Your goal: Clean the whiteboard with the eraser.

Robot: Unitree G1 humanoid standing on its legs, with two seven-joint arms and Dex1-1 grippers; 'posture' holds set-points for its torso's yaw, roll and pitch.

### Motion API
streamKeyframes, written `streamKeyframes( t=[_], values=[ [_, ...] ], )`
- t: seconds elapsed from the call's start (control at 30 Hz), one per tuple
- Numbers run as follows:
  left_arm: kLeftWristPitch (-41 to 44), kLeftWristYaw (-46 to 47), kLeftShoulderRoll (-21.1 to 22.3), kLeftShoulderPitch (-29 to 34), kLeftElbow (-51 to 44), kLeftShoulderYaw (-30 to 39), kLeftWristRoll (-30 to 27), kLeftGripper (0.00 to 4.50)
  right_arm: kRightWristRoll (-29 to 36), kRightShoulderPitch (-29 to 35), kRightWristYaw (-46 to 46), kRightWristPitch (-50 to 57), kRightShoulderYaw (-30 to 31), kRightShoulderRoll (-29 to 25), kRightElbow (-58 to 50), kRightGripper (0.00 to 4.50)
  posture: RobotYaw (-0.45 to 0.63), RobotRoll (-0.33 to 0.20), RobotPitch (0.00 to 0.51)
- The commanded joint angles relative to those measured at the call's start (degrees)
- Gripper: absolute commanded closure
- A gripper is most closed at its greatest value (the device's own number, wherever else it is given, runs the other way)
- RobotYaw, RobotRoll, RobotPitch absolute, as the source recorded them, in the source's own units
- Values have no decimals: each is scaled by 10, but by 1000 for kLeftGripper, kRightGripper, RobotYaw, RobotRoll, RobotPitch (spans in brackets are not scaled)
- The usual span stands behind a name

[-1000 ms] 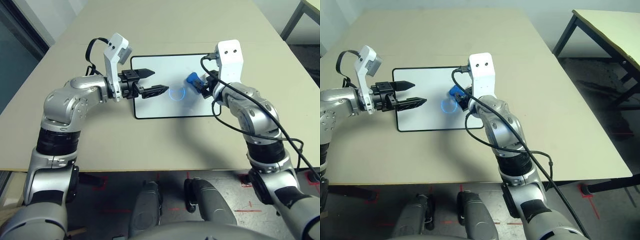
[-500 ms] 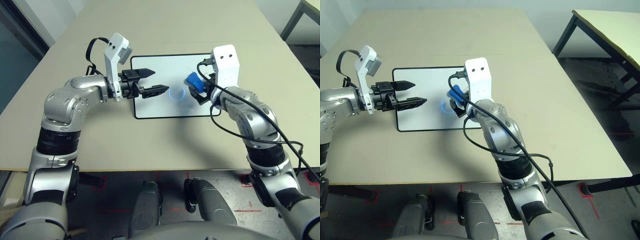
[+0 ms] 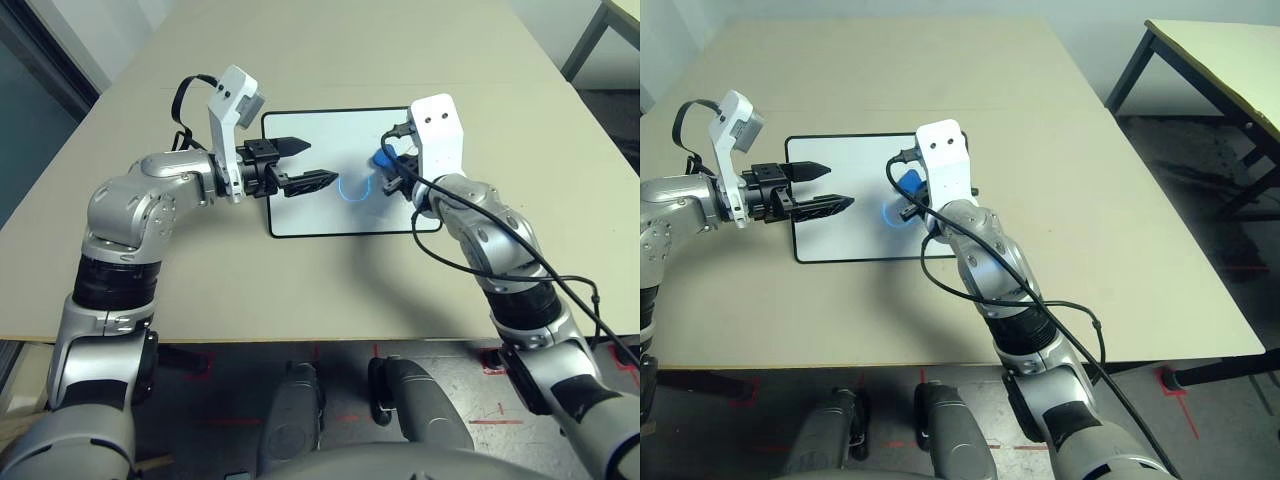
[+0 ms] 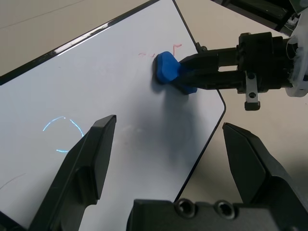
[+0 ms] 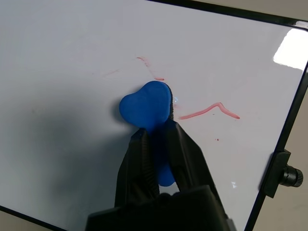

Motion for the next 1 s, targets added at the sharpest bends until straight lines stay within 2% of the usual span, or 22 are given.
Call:
streamKeyframes(
  t=[0.03, 0.4, 0.83, 1.0],
  values=[
    [5, 0, -1, 3, -7, 5, -2, 0, -10, 8, -2, -9, 10, -3, 17, 4304, 25, 0, 147],
    [-1, -4, 1, 0, -1, 3, 2, 0, -34, -15, -11, -47, -10, -22, 40, 4429, 24, 0, 135],
    [0, -7, -2, -5, 0, -2, 4, 0, -36, 26, 16, -12, 52, 14, 16, 4457, 23, 0, 142],
    [-1, -7, -2, -5, 1, -2, 4, 0, -42, 24, 18, -14, 45, 8, 20, 4457, 22, 0, 142]
  ],
)
